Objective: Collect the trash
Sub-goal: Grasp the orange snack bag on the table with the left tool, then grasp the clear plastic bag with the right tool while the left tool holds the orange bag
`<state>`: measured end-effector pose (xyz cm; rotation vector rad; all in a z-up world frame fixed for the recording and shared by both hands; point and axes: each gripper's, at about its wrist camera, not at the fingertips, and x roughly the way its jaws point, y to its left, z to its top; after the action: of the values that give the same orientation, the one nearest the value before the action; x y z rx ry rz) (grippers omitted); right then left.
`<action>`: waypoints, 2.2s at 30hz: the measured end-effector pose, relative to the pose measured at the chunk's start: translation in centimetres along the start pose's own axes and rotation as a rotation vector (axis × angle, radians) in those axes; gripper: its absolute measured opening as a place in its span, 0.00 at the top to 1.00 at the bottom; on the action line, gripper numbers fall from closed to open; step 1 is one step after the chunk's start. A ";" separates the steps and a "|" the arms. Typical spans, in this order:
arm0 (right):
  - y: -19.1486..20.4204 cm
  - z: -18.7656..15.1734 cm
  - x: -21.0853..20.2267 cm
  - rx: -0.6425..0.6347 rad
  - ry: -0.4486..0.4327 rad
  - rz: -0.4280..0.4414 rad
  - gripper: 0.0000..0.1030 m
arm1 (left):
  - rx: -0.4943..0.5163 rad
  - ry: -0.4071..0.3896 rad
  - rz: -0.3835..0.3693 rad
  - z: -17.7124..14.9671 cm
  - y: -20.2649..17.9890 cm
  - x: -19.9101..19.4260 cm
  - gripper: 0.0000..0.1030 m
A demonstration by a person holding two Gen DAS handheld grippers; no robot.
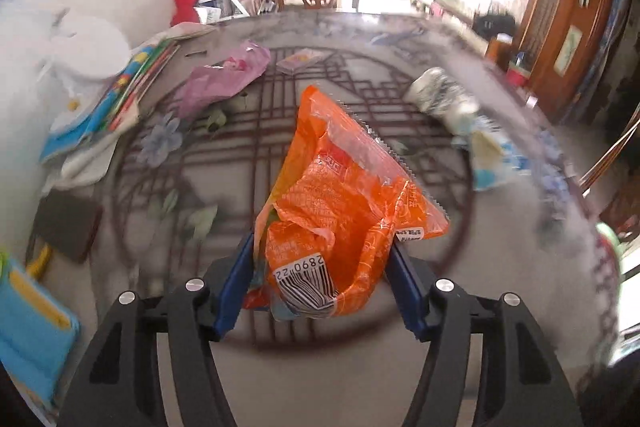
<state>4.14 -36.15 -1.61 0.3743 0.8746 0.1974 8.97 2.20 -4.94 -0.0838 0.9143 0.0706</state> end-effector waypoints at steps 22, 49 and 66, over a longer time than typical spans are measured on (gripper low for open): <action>8.1 5.5 15.3 -0.086 0.206 -0.103 0.06 | -0.166 -0.097 -0.158 -4.6 2.8 -4.4 0.37; 14.1 6.3 21.3 -0.260 0.265 -0.024 0.63 | -0.223 -0.093 -0.153 -4.4 4.5 -3.4 0.36; 13.4 -0.8 6.4 -0.357 0.044 -0.017 0.63 | -0.183 -0.087 -0.091 -4.5 3.7 -2.8 0.36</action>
<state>7.34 -21.64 -1.30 0.0296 0.8656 0.3405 3.33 5.35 -5.64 -0.2897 0.8144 0.0728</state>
